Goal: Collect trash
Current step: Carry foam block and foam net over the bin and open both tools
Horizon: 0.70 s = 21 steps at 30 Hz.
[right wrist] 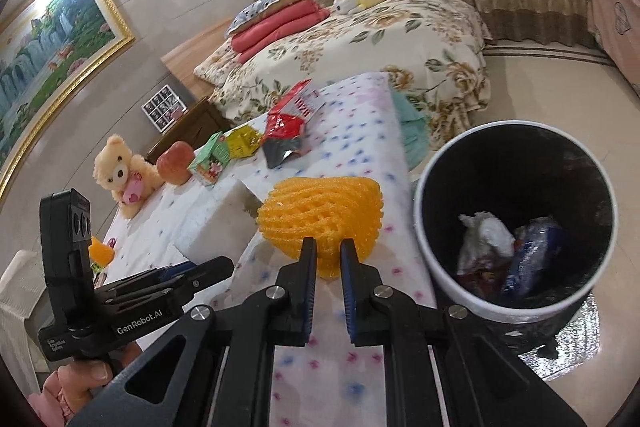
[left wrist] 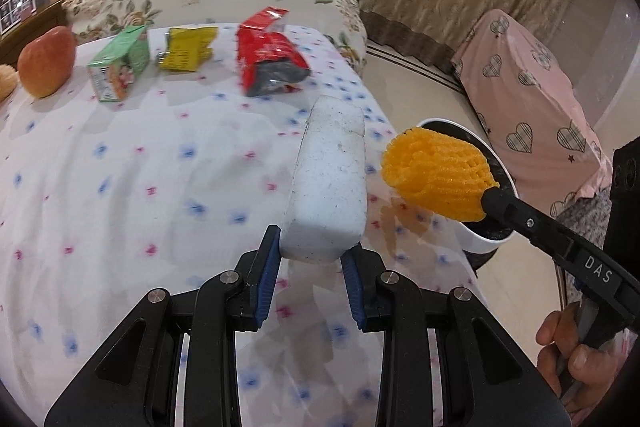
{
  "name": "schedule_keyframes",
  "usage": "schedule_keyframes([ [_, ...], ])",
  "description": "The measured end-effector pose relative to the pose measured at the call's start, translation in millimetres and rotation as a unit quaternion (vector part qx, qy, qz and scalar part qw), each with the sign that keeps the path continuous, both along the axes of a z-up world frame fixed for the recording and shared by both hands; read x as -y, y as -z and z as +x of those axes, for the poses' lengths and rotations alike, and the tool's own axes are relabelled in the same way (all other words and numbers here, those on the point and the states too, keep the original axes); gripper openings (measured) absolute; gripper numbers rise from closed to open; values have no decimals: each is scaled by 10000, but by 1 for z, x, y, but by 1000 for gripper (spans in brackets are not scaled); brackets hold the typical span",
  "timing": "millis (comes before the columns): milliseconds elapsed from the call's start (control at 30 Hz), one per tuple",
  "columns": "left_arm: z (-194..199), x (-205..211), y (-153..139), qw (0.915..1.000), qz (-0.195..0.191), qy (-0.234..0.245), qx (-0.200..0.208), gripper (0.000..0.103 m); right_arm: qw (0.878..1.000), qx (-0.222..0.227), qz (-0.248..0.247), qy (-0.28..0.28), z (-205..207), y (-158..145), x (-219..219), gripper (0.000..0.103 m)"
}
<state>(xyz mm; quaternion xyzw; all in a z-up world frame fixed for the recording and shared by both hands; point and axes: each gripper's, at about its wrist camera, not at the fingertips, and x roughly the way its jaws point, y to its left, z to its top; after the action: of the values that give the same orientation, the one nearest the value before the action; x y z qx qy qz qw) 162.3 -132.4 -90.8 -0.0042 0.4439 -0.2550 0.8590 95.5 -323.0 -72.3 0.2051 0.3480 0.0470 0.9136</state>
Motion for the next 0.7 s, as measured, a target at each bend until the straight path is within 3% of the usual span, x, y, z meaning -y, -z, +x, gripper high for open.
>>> schedule_keyframes([
  [700, -4, 80, -6, 9973, 99, 721, 63, 29, 9965, 0, -12, 833, -29, 1, 77, 11],
])
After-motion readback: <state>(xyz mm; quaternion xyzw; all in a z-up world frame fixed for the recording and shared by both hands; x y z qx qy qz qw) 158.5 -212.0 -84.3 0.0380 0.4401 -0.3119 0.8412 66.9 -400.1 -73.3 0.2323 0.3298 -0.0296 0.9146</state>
